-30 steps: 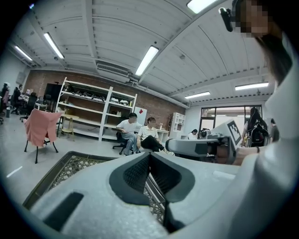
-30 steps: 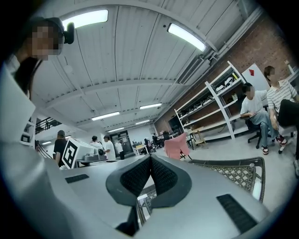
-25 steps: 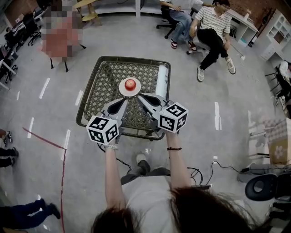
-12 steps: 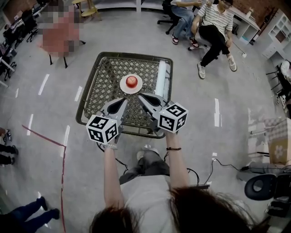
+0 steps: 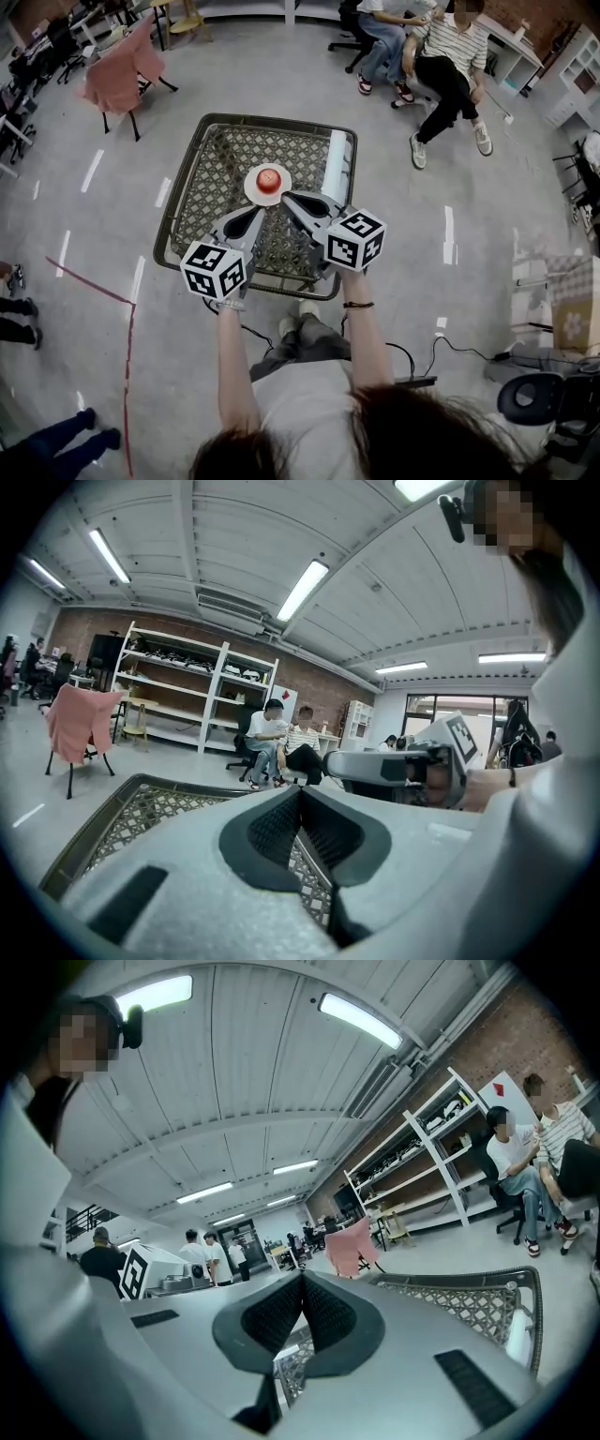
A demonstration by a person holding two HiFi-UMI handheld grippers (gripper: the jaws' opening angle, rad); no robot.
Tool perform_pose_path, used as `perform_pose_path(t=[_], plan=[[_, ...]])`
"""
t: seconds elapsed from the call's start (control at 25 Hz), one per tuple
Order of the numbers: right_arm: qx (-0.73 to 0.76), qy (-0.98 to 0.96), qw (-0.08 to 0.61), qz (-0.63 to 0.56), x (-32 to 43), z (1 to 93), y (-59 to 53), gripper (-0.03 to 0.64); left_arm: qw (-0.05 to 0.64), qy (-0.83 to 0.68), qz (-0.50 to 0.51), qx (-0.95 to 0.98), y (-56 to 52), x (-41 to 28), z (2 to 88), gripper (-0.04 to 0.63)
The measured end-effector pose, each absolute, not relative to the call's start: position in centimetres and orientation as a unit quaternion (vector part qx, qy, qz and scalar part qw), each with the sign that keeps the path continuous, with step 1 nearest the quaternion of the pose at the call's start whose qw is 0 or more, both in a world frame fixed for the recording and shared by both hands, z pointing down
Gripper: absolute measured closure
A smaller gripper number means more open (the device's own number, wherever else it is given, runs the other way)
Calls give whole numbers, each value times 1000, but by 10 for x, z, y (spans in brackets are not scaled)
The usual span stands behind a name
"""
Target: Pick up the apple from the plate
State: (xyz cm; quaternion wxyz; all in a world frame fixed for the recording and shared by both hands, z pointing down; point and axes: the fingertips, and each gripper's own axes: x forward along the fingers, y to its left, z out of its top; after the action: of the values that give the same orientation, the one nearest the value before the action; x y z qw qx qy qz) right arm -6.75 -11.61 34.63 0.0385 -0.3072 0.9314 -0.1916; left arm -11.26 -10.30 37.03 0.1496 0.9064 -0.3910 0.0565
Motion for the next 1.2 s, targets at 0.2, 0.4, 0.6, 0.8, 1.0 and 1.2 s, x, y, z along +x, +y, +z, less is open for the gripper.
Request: perform_pose_path(t=[0.2, 0.4, 0.6, 0.8, 1.0, 1.2], plan=[[-298, 933, 33, -198, -62, 350, -135, 607, 153, -400, 57, 902, -120, -107, 373, 584], [-292, 933, 28, -209, -59, 360, -144, 607, 157, -413, 46, 896, -127, -108, 379, 584], [-294, 930, 25, -221, -57, 371, -153, 607, 162, -423, 55, 890, -133, -109, 392, 584], [-302, 923, 26, -235, -58, 380, -176, 607, 172, -417, 64, 890, -151, -112, 400, 584], [-305, 918, 25, -251, -60, 395, -188, 607, 185, -408, 75, 891, -161, -112, 416, 584], [-305, 915, 21, -263, -65, 418, -201, 607, 194, -403, 84, 890, -174, -114, 441, 584]])
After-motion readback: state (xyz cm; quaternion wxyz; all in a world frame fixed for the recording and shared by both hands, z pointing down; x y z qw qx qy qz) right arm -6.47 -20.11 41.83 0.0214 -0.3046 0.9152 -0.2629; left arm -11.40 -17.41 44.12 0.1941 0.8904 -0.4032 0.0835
